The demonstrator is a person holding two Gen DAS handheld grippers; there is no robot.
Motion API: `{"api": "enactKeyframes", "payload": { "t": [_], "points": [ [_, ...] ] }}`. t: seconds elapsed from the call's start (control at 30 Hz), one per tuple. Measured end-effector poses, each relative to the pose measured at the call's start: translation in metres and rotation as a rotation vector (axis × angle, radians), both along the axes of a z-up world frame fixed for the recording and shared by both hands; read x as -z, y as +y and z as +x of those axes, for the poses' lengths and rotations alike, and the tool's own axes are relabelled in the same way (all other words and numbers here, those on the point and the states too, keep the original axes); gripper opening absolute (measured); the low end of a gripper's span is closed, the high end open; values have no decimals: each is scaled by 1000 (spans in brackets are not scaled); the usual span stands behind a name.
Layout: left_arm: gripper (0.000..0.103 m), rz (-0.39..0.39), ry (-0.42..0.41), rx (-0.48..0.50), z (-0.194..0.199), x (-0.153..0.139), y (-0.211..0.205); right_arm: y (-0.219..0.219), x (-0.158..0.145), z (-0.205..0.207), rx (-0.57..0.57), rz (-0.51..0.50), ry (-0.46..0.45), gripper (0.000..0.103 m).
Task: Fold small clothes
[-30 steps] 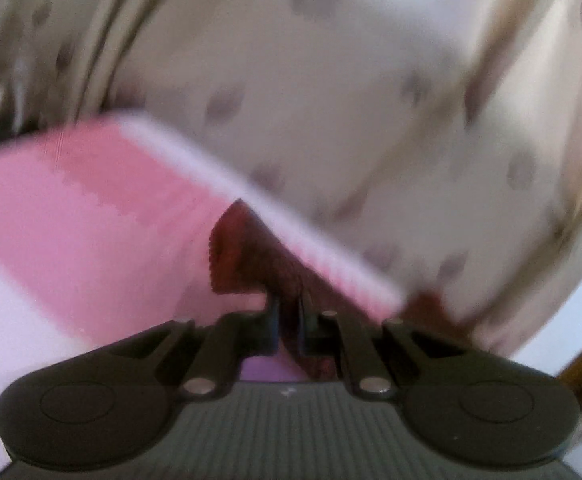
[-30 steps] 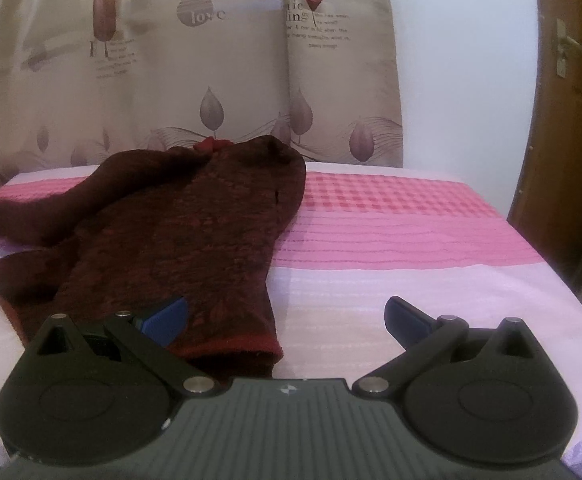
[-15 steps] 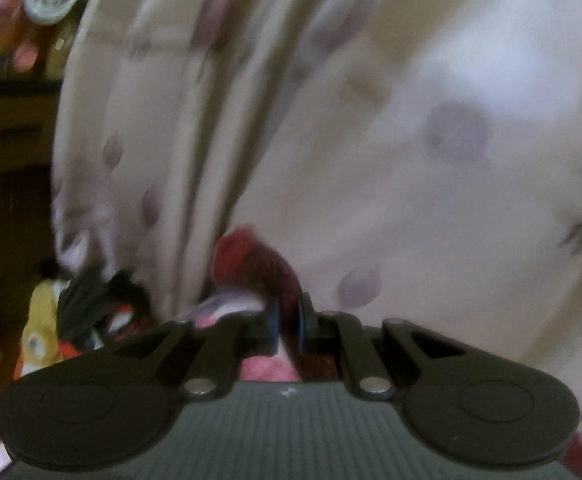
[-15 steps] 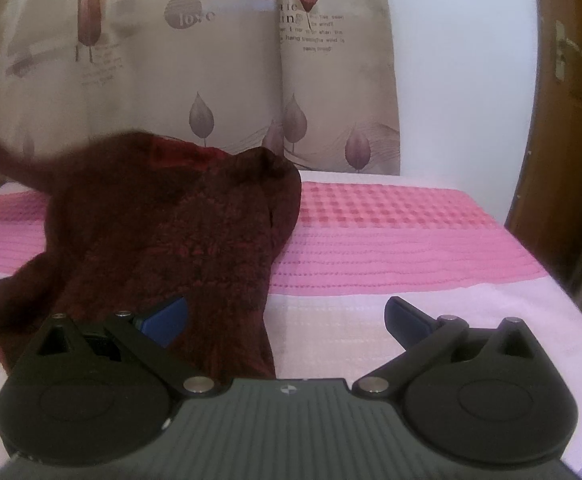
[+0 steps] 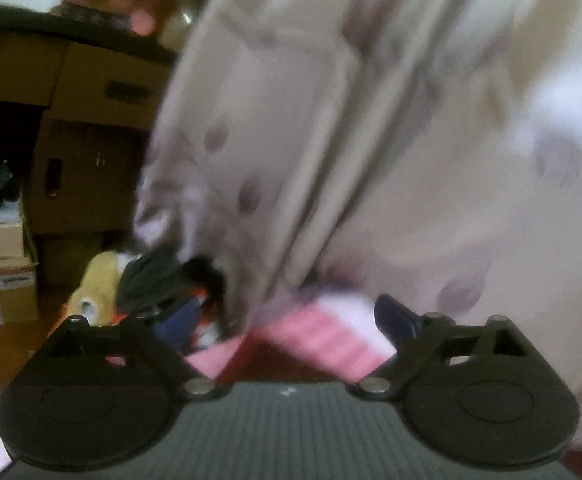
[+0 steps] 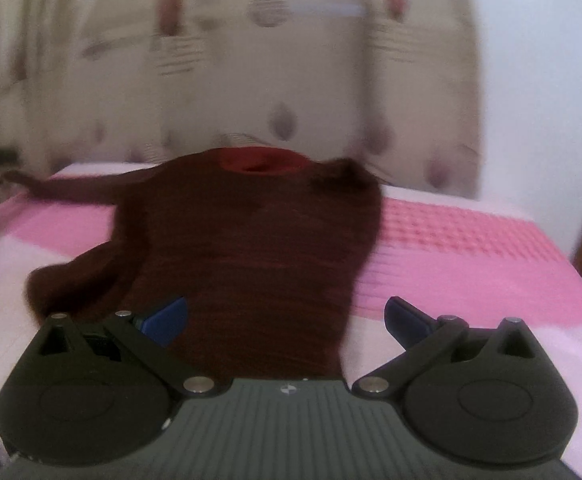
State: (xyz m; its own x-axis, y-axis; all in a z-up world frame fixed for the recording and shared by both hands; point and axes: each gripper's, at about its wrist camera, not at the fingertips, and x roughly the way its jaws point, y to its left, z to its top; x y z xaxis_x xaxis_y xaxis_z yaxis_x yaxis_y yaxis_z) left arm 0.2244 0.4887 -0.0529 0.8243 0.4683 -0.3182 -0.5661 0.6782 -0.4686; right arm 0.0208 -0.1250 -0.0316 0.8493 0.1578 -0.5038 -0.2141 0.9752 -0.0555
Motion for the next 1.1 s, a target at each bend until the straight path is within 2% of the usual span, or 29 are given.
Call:
{"api": "enactKeyframes", "payload": {
  "t": [0.1, 0.2, 0.3, 0.37, 0.43, 0.47, 0.5, 0.57, 0.63, 0.7, 0.77, 0.8, 0.83, 0.87, 0.9, 0.93, 1.0, 1.1],
  "points": [
    [95, -54, -40, 78, -24, -13, -12, 20, -2, -7, -135, -77, -26, 103],
    [95, -70, -27, 208, -46, -21, -55, 36, 7, -11, -213, -210, -21, 96],
    [95, -83, -36, 364, -68, -17, -114, 39, 15, -13, -242, -259, 3, 92],
    [95, -103, -38, 467, -81, -5, -155, 39, 21, -10, -244, -305, 19, 85],
    [95, -140, -29, 549, -91, 12, -191, 38, 27, 0, -242, -335, 53, 62],
    [95, -162, -20, 581, -94, 21, -205, 37, 30, 4, -247, -348, 74, 58],
    [95, -183, -11, 615, -98, 31, -221, 38, 31, 7, -262, -349, 87, 54],
    [95, -204, -5, 651, -102, 44, -239, 36, 28, 4, -268, -314, 79, 39],
    [95, -194, 14, 656, -104, 56, -251, 29, 19, -1, -250, -269, 51, 13],
    [95, -202, 19, 661, -105, 62, -255, 14, 3, -4, -225, -173, 22, 5],
    [95, -208, -30, 657, -108, 64, -252, -5, -10, -4, -227, -48, 18, 4],
    [95, -199, -38, 635, -110, 64, -251, -13, -14, -1, -177, -34, 3, 14],
    [95, -211, -33, 621, -111, 66, -250, -20, -16, 4, -133, -43, -5, 41],
    [95, -225, -33, 619, -113, 67, -249, -28, -16, 10, -105, -54, -13, 56],
    [95, -225, -34, 621, -114, 68, -249, -37, -15, 16, -87, -52, -17, 81],
    [95, -218, -34, 622, -114, 68, -249, -46, -12, 21, -71, -36, -13, 89],
    [95, -214, -24, 621, -113, 68, -249, -61, -2, 36, -44, 14, 44, 88],
    [95, -208, -17, 623, -111, 69, -252, -91, 18, 43, 27, 168, 90, 86]
  ]
}}
